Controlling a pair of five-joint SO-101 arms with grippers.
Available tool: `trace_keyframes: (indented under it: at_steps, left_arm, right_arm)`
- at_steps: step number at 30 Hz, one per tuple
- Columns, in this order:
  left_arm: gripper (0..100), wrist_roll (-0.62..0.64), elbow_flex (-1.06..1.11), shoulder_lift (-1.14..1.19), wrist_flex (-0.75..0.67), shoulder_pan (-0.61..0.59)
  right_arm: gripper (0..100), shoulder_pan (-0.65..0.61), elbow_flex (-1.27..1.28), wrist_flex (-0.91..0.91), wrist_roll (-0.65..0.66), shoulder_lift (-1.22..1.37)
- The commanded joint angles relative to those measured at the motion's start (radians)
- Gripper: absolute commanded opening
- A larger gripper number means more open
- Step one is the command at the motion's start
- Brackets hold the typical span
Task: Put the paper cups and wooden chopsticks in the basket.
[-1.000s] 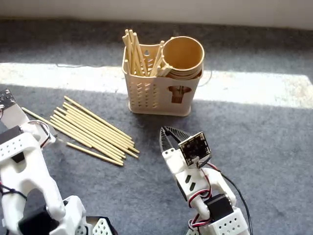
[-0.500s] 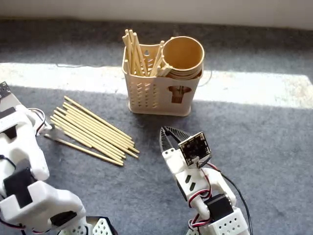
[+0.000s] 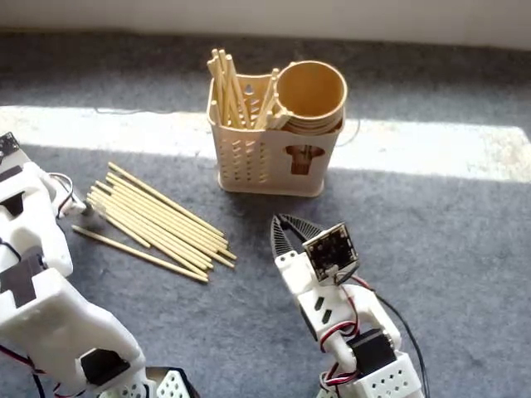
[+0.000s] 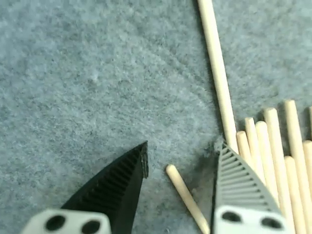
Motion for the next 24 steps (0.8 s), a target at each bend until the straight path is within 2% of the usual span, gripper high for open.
trace_keyframes:
  at_steps: [1, 8, 16, 21, 24]
  left_arm:
    - [15, 0.014, -0.033, 0.002, 0.026, 0.036]
    - [14, -0.041, -0.035, -0.041, 0.153, 0.042]
    - [14, -0.040, -0.047, -0.056, 0.203, -0.001]
    - [23, -0.037, -0.099, -0.056, 0.339, -0.005]
    - [23, -0.037, -0.110, -0.056, 0.397, -0.004]
  right_arm:
    - [0.5, -0.007, 0.091, 0.002, -0.003, -0.008]
    - [0.5, -0.007, 0.091, 0.002, -0.003, -0.008]
    - [0.5, -0.007, 0.091, 0.002, -0.003, -0.008]
    - [0.5, -0.007, 0.091, 0.002, -0.003, -0.008]
    - [0.5, -0.007, 0.091, 0.002, -0.003, -0.008]
